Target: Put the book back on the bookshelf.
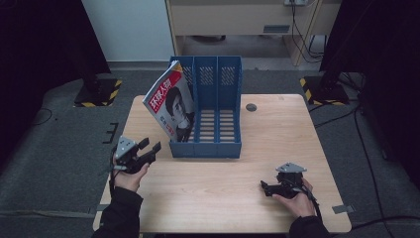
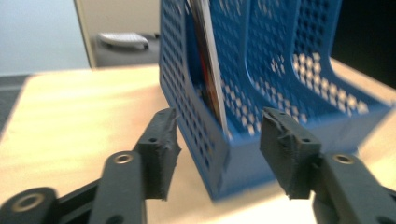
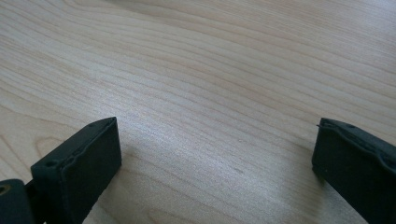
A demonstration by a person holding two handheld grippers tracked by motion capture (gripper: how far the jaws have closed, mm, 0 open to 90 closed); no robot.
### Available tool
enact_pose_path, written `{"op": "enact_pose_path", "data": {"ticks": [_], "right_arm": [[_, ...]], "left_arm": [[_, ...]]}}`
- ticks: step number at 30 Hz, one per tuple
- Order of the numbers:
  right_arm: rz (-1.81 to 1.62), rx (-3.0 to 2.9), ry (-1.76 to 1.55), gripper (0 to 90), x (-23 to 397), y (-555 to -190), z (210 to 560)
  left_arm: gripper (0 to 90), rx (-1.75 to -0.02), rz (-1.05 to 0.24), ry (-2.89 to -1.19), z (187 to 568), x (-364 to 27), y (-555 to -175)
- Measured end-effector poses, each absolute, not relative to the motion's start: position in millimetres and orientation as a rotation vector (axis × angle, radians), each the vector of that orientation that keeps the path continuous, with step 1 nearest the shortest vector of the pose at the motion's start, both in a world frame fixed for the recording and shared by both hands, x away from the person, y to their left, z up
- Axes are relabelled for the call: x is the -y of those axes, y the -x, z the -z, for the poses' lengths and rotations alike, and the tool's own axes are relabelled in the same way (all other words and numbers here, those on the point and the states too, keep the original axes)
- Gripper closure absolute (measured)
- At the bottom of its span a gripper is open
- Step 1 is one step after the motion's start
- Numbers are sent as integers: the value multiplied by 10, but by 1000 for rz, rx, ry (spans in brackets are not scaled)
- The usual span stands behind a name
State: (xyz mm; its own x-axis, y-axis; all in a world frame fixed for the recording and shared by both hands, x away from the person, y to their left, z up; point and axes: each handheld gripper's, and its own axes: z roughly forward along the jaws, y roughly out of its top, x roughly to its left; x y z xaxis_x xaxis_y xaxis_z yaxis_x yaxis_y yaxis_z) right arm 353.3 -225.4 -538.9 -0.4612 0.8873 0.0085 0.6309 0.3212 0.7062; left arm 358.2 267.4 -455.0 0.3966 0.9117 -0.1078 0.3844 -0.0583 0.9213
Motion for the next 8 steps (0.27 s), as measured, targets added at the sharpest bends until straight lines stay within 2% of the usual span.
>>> {"op": "enact_pose_path", "data": {"ticks": [3,4,5,6,7,8], "right_arm": [[-922,-2210,-1348,18,2254,-3533,5390],[-924,-2206,-1353,20,2253,-3533,5391],[-924,-2206,-1353,20,2253,-3533,5391],[-931,-2206,-1344,65,2258,-3527,5388],[-931,-2206,-1344,65,2258,-3527,5388],[-947,-2206,-1326,130,2273,-3518,5382]], "left_arm": [[374,-1189,-629,-1711,4714,-2695,-3518],[317,-1195,-618,-1725,4769,-2707,-3502],[317,-1205,-601,-1751,4823,-2728,-3491],[272,-1249,-584,-1794,4928,-2780,-3470],[254,-1249,-584,-1794,4928,-2780,-3470],[254,-1267,-576,-1821,4973,-2811,-3466]]}}
